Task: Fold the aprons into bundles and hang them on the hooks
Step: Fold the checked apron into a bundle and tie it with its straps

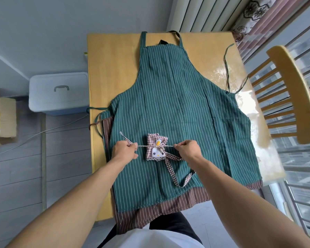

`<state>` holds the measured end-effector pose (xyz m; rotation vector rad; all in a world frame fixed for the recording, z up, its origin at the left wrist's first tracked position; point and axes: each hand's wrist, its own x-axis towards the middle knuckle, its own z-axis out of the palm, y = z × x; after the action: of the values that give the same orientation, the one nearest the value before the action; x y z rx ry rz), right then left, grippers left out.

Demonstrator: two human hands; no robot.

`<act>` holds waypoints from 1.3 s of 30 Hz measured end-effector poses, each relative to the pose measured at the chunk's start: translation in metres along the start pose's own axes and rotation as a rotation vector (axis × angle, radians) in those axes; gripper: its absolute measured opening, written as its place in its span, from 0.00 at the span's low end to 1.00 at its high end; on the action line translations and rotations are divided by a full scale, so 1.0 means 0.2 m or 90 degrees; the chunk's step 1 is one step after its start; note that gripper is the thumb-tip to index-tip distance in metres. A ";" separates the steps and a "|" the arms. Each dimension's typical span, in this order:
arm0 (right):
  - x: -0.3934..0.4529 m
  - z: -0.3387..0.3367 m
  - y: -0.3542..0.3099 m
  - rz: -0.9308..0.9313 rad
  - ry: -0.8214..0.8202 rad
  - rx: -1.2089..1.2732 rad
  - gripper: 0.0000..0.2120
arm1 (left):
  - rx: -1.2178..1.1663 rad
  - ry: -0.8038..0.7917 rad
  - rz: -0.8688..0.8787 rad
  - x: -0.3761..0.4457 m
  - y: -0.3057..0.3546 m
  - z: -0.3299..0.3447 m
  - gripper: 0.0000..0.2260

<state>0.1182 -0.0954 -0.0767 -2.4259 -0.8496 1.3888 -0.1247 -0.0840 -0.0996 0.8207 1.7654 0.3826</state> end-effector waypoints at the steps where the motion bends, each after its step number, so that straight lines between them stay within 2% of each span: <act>1: 0.00 0.00 0.01 -0.006 -0.004 -0.027 0.08 | -0.025 0.008 -0.003 -0.01 0.01 0.01 0.04; 5: -0.03 0.00 0.01 -0.045 -0.013 -0.115 0.06 | -0.140 0.007 0.078 -0.06 0.10 0.04 0.06; 9: -0.06 0.00 0.02 -0.076 -0.016 -0.146 0.09 | -0.251 -0.192 0.084 -0.10 0.18 0.11 0.06; 11: -0.09 0.00 0.03 -0.118 -0.044 -0.140 0.09 | -0.192 -0.252 0.096 -0.12 0.19 0.15 0.07; 15: -0.16 -0.03 0.04 -0.296 -0.080 -0.249 0.05 | 0.077 -0.218 0.183 -0.10 0.19 0.23 0.09; 18: -0.18 -0.06 0.01 -0.441 -0.064 -0.325 0.07 | 0.162 -0.195 0.218 -0.10 0.19 0.27 0.09; 21: -0.18 -0.07 -0.05 -0.537 -0.056 -0.354 0.10 | 0.210 -0.218 0.243 -0.11 0.20 0.27 0.07; 23: -0.17 -0.06 -0.11 -0.536 -0.064 -0.341 0.09 | 0.211 -0.256 0.234 -0.12 0.19 0.26 0.07; 27: -0.12 -0.02 -0.19 -0.451 -0.113 -0.243 0.06 | 0.235 -0.284 0.228 -0.09 0.16 0.24 0.05; 30: -0.09 0.01 -0.21 -0.374 -0.173 -0.075 0.08 | 0.102 -0.270 0.183 -0.09 0.17 0.23 0.08; 32: -0.08 0.00 -0.20 -0.342 -0.153 -0.010 0.11 | 0.048 -0.268 0.147 -0.09 0.18 0.22 0.13; 36: -0.07 -0.02 -0.16 -0.335 -0.183 -0.154 0.17 | 0.073 -0.273 0.150 -0.08 0.17 0.21 0.19; 37: -0.07 -0.02 -0.15 -0.341 -0.169 -0.191 0.18 | 0.077 -0.266 0.156 -0.07 0.17 0.21 0.20; 39: -0.08 0.00 -0.14 -0.366 -0.107 -0.225 0.13 | 0.096 -0.253 0.159 -0.09 0.18 0.20 0.20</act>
<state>0.1023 -0.0820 -0.0527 -2.0304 -1.7904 1.2971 -0.0716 -0.0767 -0.0784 1.1454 1.3365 0.2306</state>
